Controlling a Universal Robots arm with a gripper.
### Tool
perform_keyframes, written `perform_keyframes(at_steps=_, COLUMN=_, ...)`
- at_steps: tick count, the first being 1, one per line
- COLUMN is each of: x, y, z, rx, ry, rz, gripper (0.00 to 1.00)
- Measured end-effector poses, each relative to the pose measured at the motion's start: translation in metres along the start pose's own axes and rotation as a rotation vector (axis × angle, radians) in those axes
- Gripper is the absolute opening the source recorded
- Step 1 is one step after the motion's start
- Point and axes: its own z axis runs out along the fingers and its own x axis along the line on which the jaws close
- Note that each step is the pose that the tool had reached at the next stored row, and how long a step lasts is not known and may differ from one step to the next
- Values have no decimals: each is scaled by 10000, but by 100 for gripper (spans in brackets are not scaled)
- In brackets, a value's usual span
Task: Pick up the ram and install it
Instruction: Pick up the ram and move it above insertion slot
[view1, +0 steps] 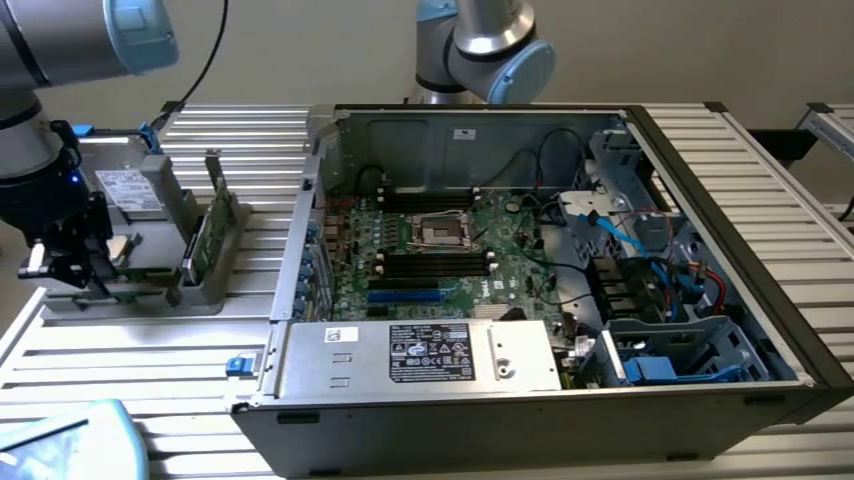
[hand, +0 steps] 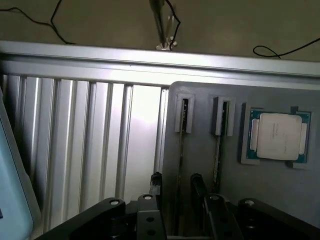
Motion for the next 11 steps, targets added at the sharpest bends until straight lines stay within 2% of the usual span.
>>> perform_keyframes(at_steps=11, x=-6, y=-41, z=130, rx=34, ry=-6, rz=-274, gripper=36)
